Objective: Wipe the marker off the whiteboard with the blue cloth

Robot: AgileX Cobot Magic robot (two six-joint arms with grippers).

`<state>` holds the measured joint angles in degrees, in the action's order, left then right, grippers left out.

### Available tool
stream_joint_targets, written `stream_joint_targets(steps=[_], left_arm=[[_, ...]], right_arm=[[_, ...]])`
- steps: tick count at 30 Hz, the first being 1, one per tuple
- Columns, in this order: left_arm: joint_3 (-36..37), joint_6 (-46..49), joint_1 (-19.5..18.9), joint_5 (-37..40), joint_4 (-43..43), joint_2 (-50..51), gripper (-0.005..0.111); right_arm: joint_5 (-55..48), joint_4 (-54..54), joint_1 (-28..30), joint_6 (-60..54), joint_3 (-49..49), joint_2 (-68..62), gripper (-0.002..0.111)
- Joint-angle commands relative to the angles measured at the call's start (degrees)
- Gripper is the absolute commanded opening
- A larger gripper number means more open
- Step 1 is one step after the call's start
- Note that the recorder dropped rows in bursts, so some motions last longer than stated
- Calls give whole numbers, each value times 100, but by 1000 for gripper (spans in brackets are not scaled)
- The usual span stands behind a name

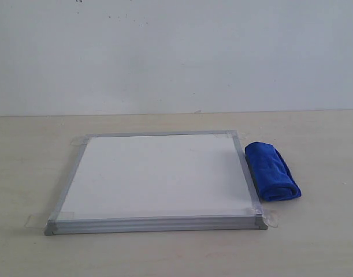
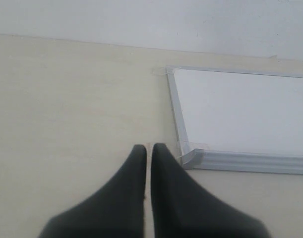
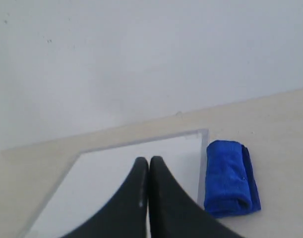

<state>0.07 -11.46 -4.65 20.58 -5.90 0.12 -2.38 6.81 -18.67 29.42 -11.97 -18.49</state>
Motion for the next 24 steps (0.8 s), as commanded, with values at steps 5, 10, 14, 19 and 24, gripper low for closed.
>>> stream_joint_targets(steps=[5,10,14,19,24], left_arm=[[-7,-44,29,-12,52,-12,4],[-7,-44,29,-12,52,-12,4],[-7,-44,29,-12,52,-12,4],[-7,-44,29,-12,52,-12,4],[-7,-44,29,-12,52,-12,4]], right_arm=[[773,-8,947,-314,939,1660,0],[669,-8,1246,-931,1197,1849,0],[302,-8,1244,-1143,1197,1849,0],[-3,36,1244,-1326,1197,1849,0],[-287,36,1244,-1315,1197,1849,0]])
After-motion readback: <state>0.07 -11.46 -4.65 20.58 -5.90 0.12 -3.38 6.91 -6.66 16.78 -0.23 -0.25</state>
